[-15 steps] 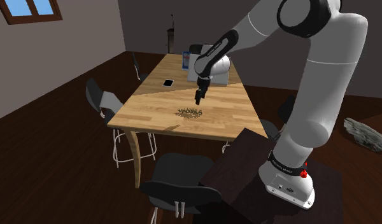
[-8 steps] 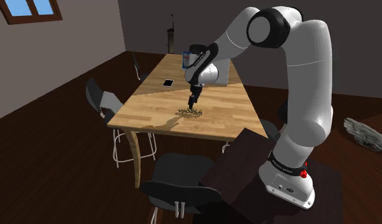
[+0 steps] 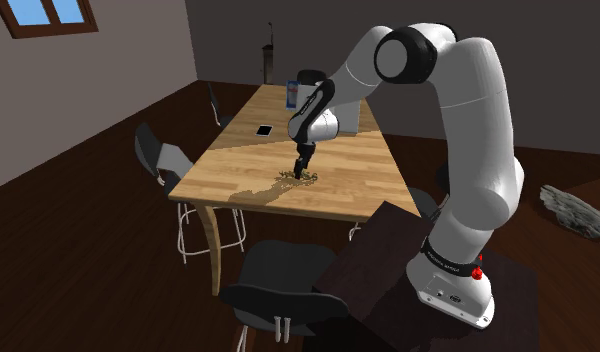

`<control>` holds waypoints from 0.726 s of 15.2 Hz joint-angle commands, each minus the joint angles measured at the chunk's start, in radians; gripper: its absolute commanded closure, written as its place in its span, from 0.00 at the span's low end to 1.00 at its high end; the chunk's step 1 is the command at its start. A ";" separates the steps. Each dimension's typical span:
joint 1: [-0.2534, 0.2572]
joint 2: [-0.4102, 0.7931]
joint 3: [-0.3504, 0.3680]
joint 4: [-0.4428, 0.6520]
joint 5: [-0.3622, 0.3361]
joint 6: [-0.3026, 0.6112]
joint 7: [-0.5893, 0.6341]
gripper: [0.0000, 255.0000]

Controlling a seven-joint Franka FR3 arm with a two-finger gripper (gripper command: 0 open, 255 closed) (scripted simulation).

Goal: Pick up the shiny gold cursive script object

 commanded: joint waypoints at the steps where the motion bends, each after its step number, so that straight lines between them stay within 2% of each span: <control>1: -0.001 0.006 0.002 0.002 0.002 0.004 -0.002 0.00; 2: -0.002 0.005 0.002 0.002 0.002 0.004 -0.002 1.00; 11: -0.001 0.006 0.002 0.002 0.002 0.004 -0.002 1.00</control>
